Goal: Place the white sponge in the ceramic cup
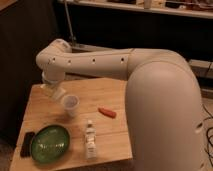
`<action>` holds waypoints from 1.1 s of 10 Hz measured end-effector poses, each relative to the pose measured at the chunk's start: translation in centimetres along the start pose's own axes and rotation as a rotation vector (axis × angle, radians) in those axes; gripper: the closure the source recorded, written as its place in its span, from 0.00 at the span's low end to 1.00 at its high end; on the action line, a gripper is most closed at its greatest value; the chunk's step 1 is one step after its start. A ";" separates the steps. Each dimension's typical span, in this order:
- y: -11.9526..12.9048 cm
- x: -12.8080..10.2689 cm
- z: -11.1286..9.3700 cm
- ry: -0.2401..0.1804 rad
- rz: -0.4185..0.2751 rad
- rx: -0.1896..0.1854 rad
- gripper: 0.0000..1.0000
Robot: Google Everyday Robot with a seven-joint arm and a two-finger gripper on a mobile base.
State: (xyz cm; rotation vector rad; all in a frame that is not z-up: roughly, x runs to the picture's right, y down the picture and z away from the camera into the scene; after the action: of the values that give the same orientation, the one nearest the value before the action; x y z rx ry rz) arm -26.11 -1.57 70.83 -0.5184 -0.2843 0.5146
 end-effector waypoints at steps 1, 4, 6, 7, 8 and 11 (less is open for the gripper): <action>-0.3 0.4 0.0 -0.026 -0.002 -0.019 1.00; -0.7 1.6 1.0 -0.067 -0.012 -0.094 1.00; -1.0 2.4 1.5 -0.069 -0.008 -0.126 1.00; -1.1 2.8 1.5 -0.069 -0.010 -0.137 1.00; -1.4 3.7 1.5 -0.064 -0.014 -0.144 1.00; -1.9 5.1 1.3 -0.075 -0.028 -0.164 1.00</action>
State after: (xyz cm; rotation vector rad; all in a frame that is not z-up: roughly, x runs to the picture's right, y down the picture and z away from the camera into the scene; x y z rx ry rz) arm -21.58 0.21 73.61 -0.6542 -0.4068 0.4865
